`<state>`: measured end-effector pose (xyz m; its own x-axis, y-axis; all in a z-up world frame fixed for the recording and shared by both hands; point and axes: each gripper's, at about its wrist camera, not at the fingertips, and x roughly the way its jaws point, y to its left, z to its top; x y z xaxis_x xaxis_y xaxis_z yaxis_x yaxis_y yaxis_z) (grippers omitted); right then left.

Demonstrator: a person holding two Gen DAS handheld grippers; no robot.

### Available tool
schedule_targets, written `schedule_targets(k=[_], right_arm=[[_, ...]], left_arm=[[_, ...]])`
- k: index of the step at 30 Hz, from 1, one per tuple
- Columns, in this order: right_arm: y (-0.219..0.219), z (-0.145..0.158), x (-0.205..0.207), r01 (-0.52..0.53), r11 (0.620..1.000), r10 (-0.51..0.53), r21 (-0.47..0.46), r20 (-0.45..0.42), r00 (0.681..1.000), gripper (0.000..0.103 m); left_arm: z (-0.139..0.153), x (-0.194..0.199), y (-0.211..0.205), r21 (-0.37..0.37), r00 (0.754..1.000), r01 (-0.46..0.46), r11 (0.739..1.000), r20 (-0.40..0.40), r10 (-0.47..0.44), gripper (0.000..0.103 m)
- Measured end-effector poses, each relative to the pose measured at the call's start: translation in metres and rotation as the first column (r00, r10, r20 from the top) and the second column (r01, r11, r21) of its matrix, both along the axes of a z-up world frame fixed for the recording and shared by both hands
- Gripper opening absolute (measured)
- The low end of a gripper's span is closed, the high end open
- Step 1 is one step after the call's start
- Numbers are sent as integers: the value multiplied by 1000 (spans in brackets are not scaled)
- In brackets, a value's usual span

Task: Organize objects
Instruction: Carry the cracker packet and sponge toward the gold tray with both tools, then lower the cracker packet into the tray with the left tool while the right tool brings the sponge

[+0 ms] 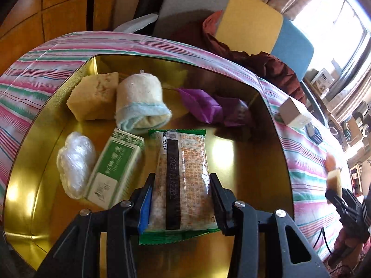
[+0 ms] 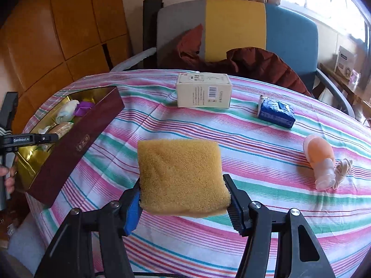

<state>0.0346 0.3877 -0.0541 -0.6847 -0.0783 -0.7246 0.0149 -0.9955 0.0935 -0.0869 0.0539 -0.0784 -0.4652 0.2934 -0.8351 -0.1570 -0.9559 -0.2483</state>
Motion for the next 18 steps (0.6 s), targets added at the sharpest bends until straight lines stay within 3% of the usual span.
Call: schedule_targets(k=[6,11,18], right_arm=[[-14,-2,7,-15,999,15,-29,-4,1000,63],[-30,-1,11,-39,999,38,-30,-6,999,63],[-64,9,9,-97,995,96,-31,-21,995,63]], left_arm=[[3,-11,-13,-45,998,-55,997,-18,55,51],[14,9,-30,76,993,-70,995,-95,77,51],[20,42,-40,164,970,-148,975,-169,176,51]])
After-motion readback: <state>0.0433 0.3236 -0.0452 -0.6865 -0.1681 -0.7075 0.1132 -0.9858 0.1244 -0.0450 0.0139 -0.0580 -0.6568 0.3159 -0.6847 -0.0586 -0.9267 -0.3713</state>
